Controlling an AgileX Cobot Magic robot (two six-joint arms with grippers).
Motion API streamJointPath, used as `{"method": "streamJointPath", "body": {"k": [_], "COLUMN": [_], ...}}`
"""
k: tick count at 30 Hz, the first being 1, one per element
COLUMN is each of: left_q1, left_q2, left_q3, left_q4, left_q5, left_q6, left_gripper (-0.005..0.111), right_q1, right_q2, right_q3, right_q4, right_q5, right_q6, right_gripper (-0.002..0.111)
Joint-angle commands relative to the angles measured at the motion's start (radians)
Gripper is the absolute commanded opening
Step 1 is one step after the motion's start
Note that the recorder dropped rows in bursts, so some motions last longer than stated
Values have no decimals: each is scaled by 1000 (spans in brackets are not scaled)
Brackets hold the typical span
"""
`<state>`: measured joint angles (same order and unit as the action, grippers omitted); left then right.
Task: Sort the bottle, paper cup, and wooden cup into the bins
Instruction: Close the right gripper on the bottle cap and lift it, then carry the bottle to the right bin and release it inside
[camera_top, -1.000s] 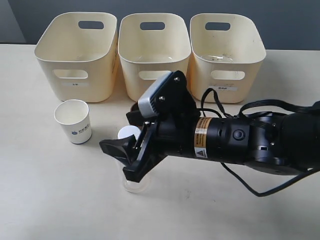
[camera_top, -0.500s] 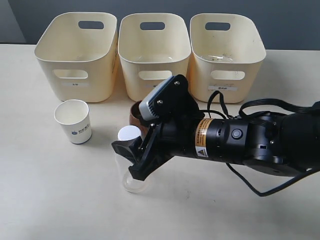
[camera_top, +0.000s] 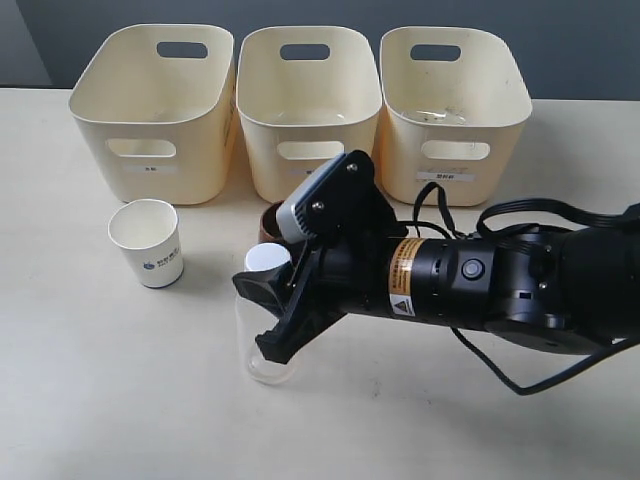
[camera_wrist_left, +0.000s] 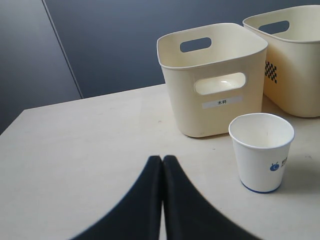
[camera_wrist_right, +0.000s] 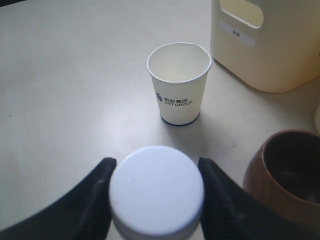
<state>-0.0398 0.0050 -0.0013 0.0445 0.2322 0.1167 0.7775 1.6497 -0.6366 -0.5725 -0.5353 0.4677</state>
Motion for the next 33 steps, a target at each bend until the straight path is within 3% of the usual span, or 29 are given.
{"method": "streamJointPath", "body": {"k": [1,6,11,18,21,25,28,33], "left_q1": [-3,-3,-3,-3,-3,-3,-3,-3], "left_q2": [-5,-5,-5,-5,-5,-5,-5,-5], "left_q3": [1,1,1,1,1,1,1,1], "left_q4": [-1,-1,-1,-1,-1,-1,-1,-1], "left_q5": [-1,-1,-1,-1,-1,-1,-1,-1], "left_q6": [-2,-2,-2,-2,-2,-2,-2,-2], "left_gripper": [0,0,0,0,0,0,0,0], "right_q1": [2,2,2,-2,-10,-10,-10,-10], "right_q2": [1,-62,-264,-453,-487,-488,-488,-488], "right_q3": [2,2,2,2,2,2,2,2], "right_q4": [41,128,145,504,831,1116,1271,1385], "right_q5": [-29,-36,58,200,132,1,-120,-287], "right_q6": [-2,-4,-27,-468,-760,-1068,-1242,-1334], "right_gripper": [-1,-1,-1,-1,-1,-1,-1,-1]}}
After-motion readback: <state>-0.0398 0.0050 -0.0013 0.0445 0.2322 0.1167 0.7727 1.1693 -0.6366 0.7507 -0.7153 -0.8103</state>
